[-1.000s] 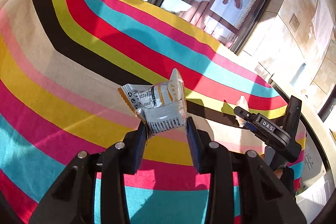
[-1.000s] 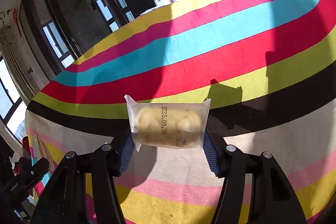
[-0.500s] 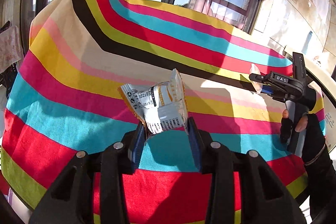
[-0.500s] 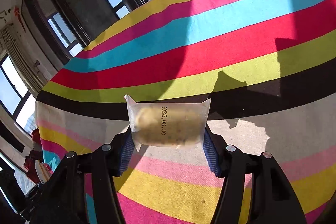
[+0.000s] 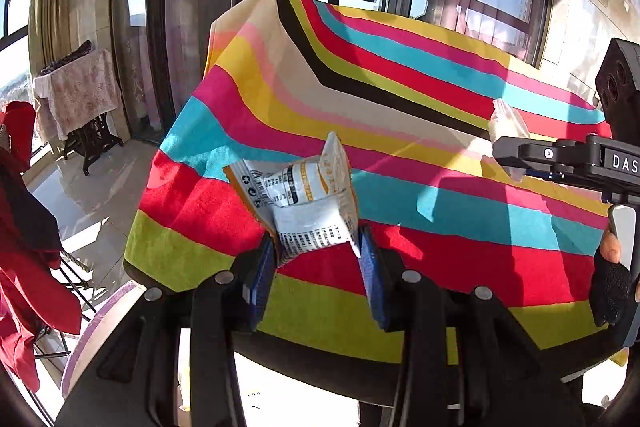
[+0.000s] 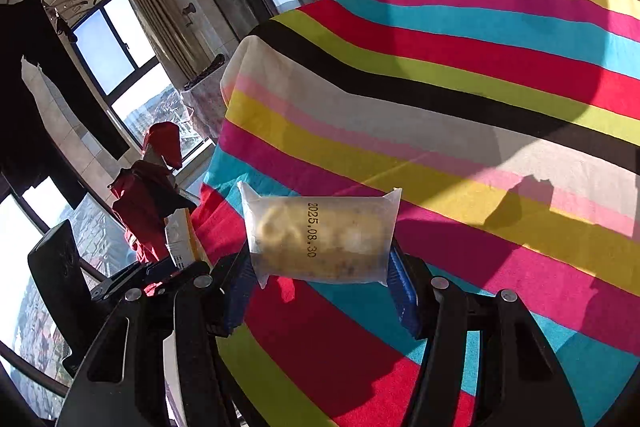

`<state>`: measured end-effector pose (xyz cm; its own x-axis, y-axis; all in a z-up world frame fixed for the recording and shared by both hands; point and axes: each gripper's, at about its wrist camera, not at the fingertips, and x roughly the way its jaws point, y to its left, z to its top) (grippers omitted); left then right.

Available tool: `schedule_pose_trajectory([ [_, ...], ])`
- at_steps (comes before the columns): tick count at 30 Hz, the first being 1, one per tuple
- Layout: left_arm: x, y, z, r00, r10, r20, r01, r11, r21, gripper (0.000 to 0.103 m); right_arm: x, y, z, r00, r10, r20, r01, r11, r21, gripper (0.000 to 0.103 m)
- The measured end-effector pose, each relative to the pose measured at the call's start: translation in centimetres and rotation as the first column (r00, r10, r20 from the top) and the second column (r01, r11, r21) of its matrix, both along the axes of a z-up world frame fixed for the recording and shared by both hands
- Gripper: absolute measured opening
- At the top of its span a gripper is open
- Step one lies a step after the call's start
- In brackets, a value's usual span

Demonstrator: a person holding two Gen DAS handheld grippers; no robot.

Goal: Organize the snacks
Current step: 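Lift both held snacks and carry them over the white box, then open both tools to drop the snacks into the white box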

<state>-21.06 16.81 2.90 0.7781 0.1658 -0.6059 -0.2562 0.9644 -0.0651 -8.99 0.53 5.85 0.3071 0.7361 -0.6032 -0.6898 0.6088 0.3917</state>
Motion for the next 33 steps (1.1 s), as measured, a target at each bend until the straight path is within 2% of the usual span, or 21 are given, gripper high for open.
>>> schedule_pose_trajectory([
  [4, -3.1, 1.9, -0.4, 0.995, 0.092, -0.023, -0.091, 0.996, 0.024, 0.04, -2.9, 3.1, -0.5, 0.995, 0.097, -0.003, -0.097, 0.995, -0.022, 0.058],
  [11, -7.4, 3.7, -2.3, 0.976, 0.199, -0.087, -0.195, 0.979, 0.056, 0.04, -7.4, 6.1, -1.3, 0.975, 0.221, 0.022, -0.219, 0.973, -0.072, 0.058],
  [14, -8.6, 4.7, -3.4, 0.967, 0.226, -0.119, -0.226, 0.974, 0.018, 0.04, -9.1, 6.9, -1.9, 0.965, 0.263, 0.016, -0.261, 0.961, -0.095, 0.058],
  [18, -10.3, 5.7, -4.4, 0.948, 0.283, -0.143, -0.283, 0.959, 0.02, 0.04, -11.6, 8.3, -2.6, 0.944, 0.329, 0.03, -0.322, 0.937, -0.137, 0.058],
  [22, -12.2, 6.9, -5.5, 0.931, 0.326, -0.165, -0.33, 0.944, 0.005, 0.04, -14.3, 9.4, -3.1, 0.91, 0.41, 0.064, -0.394, 0.901, -0.179, 0.058],
  [29, -14.6, 9.1, -6.9, 0.89, 0.414, -0.192, -0.417, 0.908, 0.024, 0.042, -19.1, 11.6, -4.7, 0.83, 0.548, 0.106, -0.504, 0.818, -0.278, 0.058],
  [31, -15.3, 9.4, -6.9, 0.887, 0.425, -0.18, -0.428, 0.903, 0.022, 0.045, -19.9, 12.1, -5.3, 0.81, 0.579, 0.092, -0.534, 0.794, -0.29, 0.059],
  [32, -15.6, 9.5, -6.7, 0.889, 0.428, -0.161, -0.431, 0.902, 0.019, 0.058, -20.3, 12.3, -5.6, 0.799, 0.596, 0.083, -0.551, 0.78, -0.296, 0.06],
  [33, -16.1, 9.6, -6.3, 0.89, 0.436, -0.131, -0.437, 0.899, 0.025, 0.084, -20.7, 12.5, -5.8, 0.791, 0.606, 0.082, -0.558, 0.77, -0.308, 0.063],
])
